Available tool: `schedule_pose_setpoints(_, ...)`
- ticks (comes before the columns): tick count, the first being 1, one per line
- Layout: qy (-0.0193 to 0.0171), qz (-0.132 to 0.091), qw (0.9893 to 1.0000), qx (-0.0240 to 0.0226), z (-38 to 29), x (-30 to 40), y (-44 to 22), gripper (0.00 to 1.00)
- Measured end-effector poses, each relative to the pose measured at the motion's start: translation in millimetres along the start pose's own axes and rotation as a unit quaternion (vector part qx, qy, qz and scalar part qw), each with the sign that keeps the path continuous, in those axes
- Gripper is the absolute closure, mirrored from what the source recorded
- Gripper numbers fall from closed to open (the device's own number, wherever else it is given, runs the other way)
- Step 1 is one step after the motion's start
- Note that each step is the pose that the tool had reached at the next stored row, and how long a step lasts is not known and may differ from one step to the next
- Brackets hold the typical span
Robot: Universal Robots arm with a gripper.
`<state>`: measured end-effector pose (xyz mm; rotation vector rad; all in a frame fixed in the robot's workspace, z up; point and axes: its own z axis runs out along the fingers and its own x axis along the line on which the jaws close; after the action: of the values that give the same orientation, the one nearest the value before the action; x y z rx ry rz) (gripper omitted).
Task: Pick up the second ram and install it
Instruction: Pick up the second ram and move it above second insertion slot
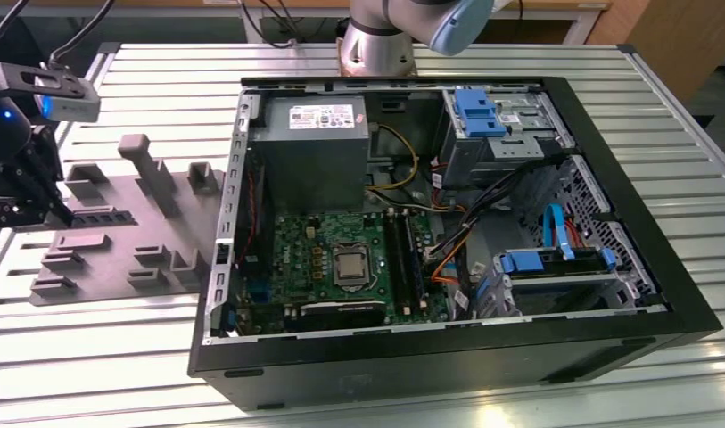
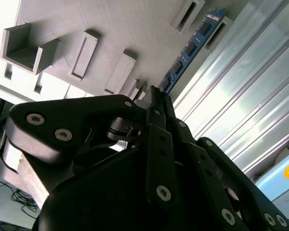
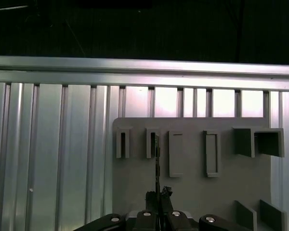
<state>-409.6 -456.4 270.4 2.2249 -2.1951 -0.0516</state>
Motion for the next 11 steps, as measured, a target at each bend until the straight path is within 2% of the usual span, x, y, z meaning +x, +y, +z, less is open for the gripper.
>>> schedule_pose_setpoints(11,0.0001,0.000,1.0000,0.0000,-4.9,0.0,0.2,0.86)
